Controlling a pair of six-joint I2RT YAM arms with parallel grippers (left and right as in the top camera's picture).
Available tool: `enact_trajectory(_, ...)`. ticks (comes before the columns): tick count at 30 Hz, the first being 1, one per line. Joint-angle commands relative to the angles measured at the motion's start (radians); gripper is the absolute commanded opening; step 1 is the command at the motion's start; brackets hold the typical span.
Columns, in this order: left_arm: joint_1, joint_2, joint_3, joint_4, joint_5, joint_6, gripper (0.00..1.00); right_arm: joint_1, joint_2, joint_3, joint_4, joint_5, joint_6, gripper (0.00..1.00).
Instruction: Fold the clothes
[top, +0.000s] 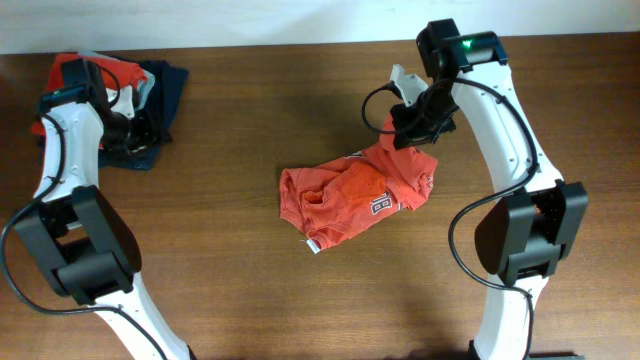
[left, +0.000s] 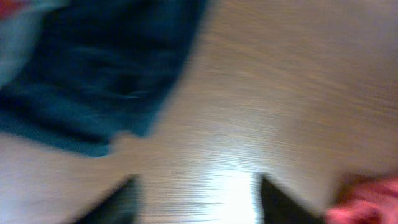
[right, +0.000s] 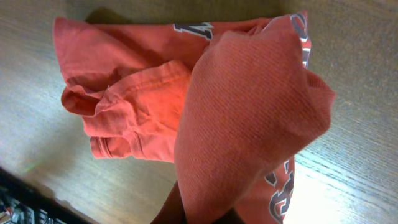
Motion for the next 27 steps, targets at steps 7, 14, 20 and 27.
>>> enact_trajectory(7, -0.197, -0.038, 0.020, 0.015, 0.365, 0.008, 0.00, -0.048, -0.005, 0.026, -0.009, 0.007, 0.013, 0.04)
enact_trajectory(14, -0.474, -0.038, 0.020, 0.196, 0.365, -0.028, 0.00, -0.185, -0.006, 0.067, -0.079, 0.004, 0.010, 0.04)
enact_trajectory(20, -0.682, -0.037, 0.020, 0.354, 0.239, -0.129, 0.01, -0.266, -0.006, 0.067, -0.106, 0.008, 0.001, 0.04)
enact_trajectory(27, -0.853, -0.034, 0.020, 0.417, 0.101, -0.131, 0.00, -0.354, -0.007, 0.067, -0.107, 0.035, -0.010, 0.04)
